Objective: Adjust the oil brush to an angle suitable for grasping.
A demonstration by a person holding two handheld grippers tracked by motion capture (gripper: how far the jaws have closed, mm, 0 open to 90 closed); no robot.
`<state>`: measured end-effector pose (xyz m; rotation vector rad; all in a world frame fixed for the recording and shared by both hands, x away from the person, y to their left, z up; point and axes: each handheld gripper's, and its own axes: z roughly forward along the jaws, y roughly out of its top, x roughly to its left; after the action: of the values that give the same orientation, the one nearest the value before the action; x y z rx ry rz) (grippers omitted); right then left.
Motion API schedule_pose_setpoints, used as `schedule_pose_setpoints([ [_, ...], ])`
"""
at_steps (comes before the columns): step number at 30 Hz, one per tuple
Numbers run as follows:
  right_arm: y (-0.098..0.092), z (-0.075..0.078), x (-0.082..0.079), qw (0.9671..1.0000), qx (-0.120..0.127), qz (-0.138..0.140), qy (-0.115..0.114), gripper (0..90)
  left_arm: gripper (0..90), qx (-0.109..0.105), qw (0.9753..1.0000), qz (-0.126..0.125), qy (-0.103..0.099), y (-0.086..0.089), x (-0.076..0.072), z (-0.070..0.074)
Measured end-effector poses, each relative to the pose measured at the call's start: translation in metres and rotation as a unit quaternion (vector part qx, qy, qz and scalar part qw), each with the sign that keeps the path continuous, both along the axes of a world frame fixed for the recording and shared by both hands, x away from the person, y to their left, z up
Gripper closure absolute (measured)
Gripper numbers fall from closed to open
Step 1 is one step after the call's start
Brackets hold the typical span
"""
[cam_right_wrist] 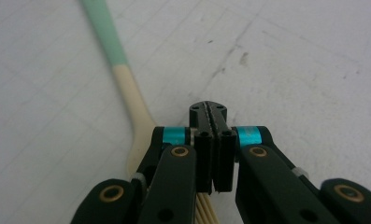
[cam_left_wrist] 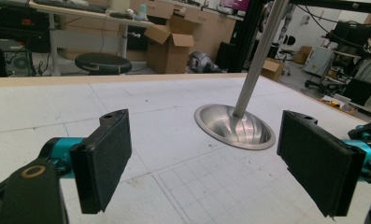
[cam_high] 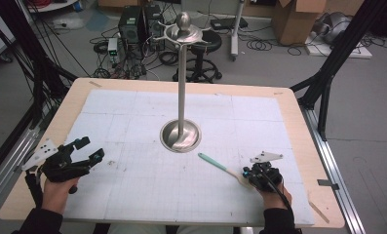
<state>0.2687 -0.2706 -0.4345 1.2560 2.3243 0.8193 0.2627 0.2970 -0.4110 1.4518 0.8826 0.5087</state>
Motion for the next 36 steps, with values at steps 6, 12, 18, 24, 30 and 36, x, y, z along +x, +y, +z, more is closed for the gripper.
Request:
schedule_pose_setpoints([
  [6,0.003,0.003,-0.010,0.9995,0.030,0.002,0.002,89.2,18.2,-0.004,1.0000,0.000,0.000,0.001,0.000,0.000],
  [12,0.002,0.035,-0.034,0.9874,0.121,-0.002,-0.102,88.4,18.3,-0.005,1.0000,-0.005,0.000,-0.001,0.000,0.000],
  [18,-0.002,0.050,-0.052,0.9743,0.165,-0.006,-0.153,87.9,18.3,-0.002,1.0000,-0.005,-0.001,-0.002,0.000,0.001],
  [24,-0.015,0.059,-0.062,0.9604,0.172,-0.020,-0.218,59.3,18.3,-0.005,0.9999,-0.010,-0.004,-0.003,-0.001,0.002],
  [30,-0.029,0.061,-0.070,0.9493,0.173,-0.052,-0.257,29.3,18.2,-0.008,0.9998,-0.014,-0.006,-0.003,0.000,0.002],
  [36,-0.039,0.062,-0.077,0.9402,0.193,-0.076,-0.270,17.0,18.3,-0.007,0.9999,-0.015,-0.004,-0.003,0.001,0.002],
])
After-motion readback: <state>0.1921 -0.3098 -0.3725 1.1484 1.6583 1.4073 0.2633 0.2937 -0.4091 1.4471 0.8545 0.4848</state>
